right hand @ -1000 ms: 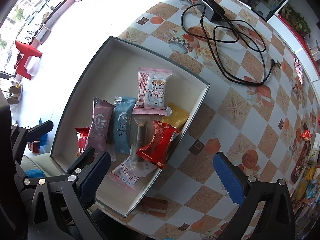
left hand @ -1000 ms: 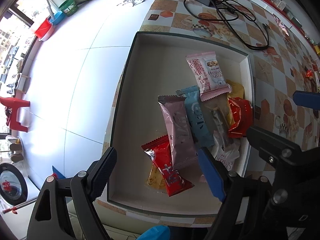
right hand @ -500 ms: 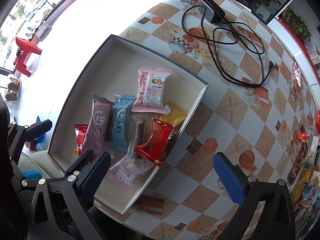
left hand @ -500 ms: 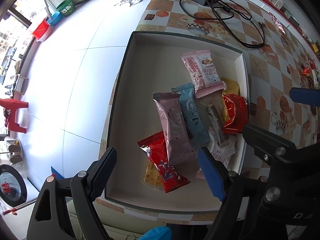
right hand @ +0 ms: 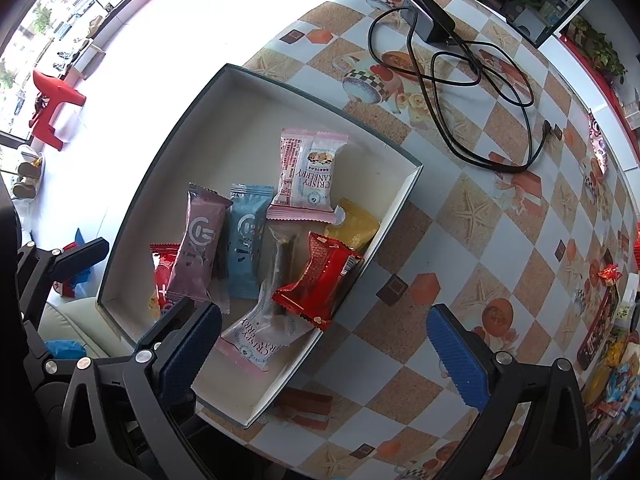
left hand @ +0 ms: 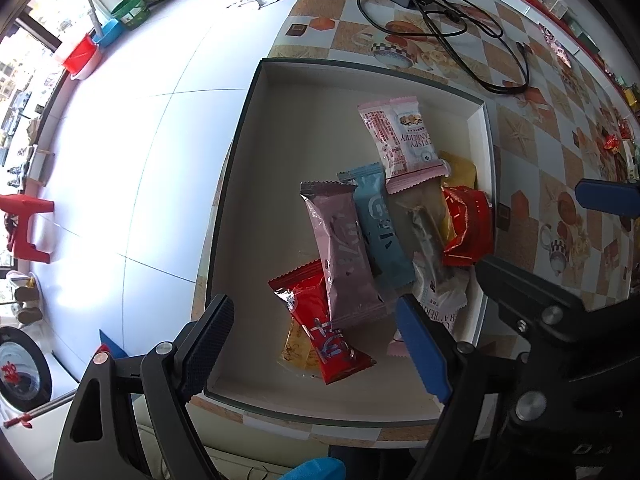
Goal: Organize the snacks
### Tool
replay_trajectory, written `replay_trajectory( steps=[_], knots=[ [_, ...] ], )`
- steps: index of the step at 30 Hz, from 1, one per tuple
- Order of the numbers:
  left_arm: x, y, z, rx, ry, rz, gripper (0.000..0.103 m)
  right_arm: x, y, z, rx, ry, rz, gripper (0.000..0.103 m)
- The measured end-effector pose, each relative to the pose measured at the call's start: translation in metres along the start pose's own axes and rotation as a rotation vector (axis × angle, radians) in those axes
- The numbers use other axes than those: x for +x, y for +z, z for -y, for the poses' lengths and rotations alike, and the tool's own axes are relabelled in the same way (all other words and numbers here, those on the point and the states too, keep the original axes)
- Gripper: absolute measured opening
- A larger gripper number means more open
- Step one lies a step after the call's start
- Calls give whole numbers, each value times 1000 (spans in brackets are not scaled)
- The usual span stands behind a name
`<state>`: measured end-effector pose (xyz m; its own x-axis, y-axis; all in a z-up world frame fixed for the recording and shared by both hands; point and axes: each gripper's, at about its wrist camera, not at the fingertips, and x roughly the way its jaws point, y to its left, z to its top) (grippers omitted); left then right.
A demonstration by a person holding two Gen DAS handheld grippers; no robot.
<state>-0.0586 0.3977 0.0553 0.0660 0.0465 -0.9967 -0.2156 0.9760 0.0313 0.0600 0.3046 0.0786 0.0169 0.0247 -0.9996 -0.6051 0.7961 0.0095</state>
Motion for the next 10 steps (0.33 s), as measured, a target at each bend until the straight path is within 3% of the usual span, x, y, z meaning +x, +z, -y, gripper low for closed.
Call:
replay_trajectory(
  steps=[10],
  knots=[
    [-3, -1, 1, 12, 6, 42, 86, 1, 0, -1, 0, 1, 0, 103]
  ],
)
